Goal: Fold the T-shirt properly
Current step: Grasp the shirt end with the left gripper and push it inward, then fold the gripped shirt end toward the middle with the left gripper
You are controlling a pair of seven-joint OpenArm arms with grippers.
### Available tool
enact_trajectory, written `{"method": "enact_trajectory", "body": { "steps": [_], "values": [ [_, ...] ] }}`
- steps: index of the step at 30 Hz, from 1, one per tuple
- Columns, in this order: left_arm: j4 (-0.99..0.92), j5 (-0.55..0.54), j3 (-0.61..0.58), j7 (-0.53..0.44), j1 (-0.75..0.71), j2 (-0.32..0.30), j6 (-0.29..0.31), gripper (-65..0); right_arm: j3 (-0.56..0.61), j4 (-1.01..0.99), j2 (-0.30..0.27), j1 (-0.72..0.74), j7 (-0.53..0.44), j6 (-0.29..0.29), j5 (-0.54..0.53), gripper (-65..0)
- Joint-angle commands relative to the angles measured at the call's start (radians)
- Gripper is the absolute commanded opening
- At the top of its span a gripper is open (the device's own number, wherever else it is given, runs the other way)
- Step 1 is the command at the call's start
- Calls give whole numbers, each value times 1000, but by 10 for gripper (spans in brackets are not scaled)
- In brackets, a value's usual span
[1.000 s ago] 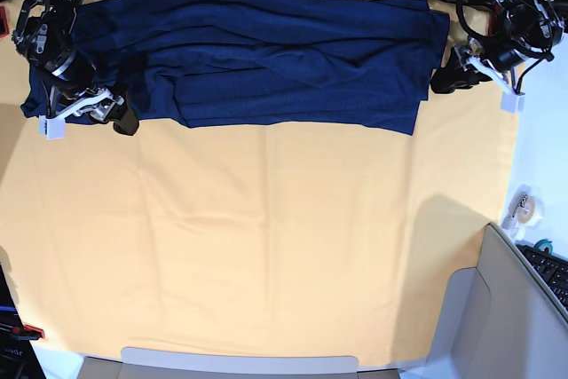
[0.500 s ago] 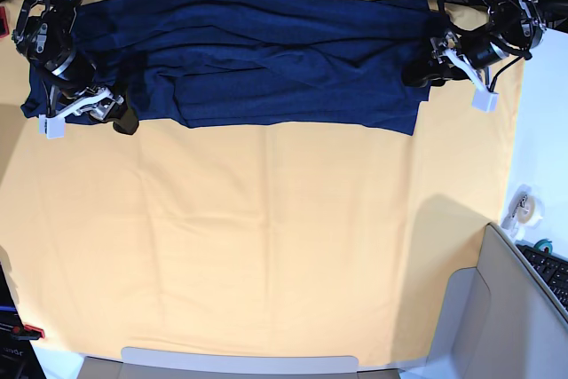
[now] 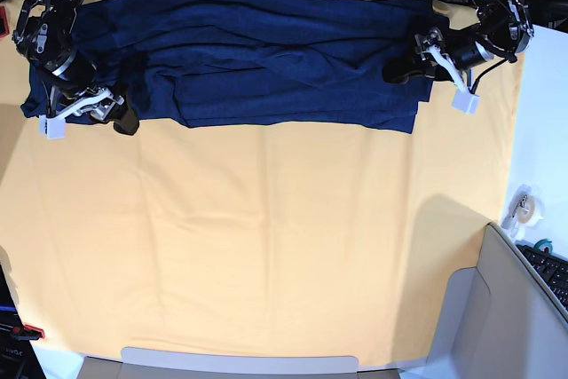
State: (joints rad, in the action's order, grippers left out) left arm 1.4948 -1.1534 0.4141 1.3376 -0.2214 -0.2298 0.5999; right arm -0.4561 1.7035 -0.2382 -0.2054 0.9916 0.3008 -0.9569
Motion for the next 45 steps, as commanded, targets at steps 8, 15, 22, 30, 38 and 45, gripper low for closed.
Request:
{"method": "enact_trajectory", "body": {
  "steps": [8,15,22,30,38,45],
  "values": [
    [2,49,-5,59,-2,-6,-5,-481,-8,14,-16,-1,-18,18,-20,-191],
    [2,46,-5,59,1,-10,-5,-649,-8,13,-19,-1,-18,18,-18,-191],
    [8,40,-7,59,37,-9,98,-650,-48,13,-22,-1,-18,18,-18,-191],
    [53,39,-208,59,84,27,98,-650,-180,13,-66,-27,-18,18,-18,-191],
    [215,43,-435,59,149,116,98,-650,-270,13,-94,-81,-17,18,-18,-191],
    [149,51,-634,55,224,172,98,-650,-326,5,-92,-116,-17,18,-17,-191]
  ]
}}
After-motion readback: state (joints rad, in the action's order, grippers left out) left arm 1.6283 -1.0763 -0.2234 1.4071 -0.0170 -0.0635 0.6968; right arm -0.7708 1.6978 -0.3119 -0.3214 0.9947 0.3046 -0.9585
